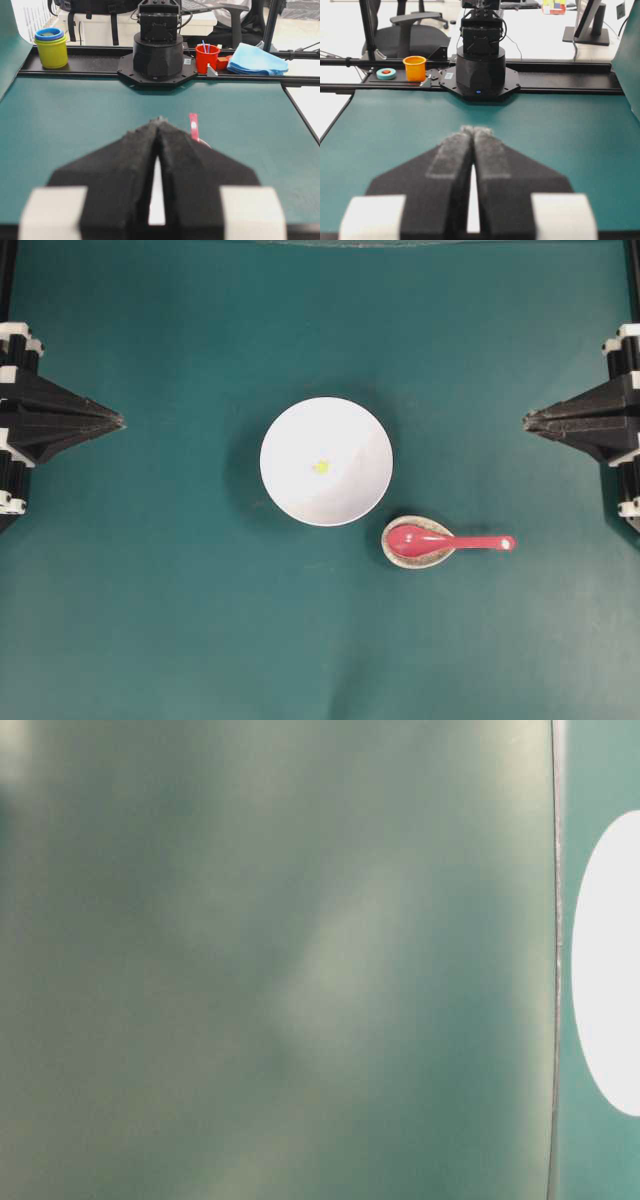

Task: Scoop the yellow hexagonal prism block from the bowl with a spoon using the right arm.
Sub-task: 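Move the right gripper toward the red spoon handle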

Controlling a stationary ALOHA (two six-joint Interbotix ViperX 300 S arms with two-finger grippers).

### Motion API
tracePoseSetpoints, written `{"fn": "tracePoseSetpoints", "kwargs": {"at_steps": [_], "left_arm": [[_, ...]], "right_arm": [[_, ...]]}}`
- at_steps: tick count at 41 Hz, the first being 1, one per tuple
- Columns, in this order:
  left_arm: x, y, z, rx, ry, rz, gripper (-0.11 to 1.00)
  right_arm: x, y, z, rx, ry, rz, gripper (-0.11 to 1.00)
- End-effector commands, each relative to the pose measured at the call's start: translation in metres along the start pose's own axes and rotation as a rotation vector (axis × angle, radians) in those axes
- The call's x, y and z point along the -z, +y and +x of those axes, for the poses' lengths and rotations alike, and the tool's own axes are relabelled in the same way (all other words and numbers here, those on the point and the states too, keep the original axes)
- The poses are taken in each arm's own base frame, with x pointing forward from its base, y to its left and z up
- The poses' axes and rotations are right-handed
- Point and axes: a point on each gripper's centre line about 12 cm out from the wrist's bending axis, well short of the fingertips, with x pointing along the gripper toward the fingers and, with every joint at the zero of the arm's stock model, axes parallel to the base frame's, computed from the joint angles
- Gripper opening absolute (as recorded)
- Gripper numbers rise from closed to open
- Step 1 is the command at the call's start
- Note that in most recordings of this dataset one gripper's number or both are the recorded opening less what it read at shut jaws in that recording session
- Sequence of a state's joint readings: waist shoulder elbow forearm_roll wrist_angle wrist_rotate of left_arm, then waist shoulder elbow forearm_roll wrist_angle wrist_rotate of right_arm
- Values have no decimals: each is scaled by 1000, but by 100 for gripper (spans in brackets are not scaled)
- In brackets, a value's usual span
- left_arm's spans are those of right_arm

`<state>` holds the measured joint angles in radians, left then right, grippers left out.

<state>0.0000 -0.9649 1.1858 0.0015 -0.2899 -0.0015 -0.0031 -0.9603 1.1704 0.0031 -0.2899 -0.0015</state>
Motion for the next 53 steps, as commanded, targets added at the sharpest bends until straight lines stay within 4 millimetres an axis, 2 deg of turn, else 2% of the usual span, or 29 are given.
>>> {"fn": "tracePoseSetpoints", "kwargs": {"at_steps": [1,2,3,5,12,23,38,43,50,53], "left_arm": [[-5,0,4,2,29,-8,-1],[-2,0,4,1,77,-11,0],[-2,0,4,1,87,-11,5],[-1,0,4,1,100,-11,2],[-2,0,5,1,104,-11,2],[-1,0,5,0,110,-11,2],[-1,0,5,0,112,-11,2],[-1,0,5,0,114,-11,2],[-1,0,5,0,114,-11,2],[-1,0,5,0,112,-11,2]], "right_arm": [[-11,0,3,0,-26,5,0],[-16,0,6,2,3,9,0],[-16,0,7,2,26,11,0],[-15,0,9,1,78,12,0],[-10,0,17,1,212,15,0],[-7,0,26,7,236,54,0],[-11,0,26,6,227,61,1],[-12,0,27,7,227,70,13],[-12,1,27,6,230,73,42],[-11,1,27,4,235,73,49]]}}
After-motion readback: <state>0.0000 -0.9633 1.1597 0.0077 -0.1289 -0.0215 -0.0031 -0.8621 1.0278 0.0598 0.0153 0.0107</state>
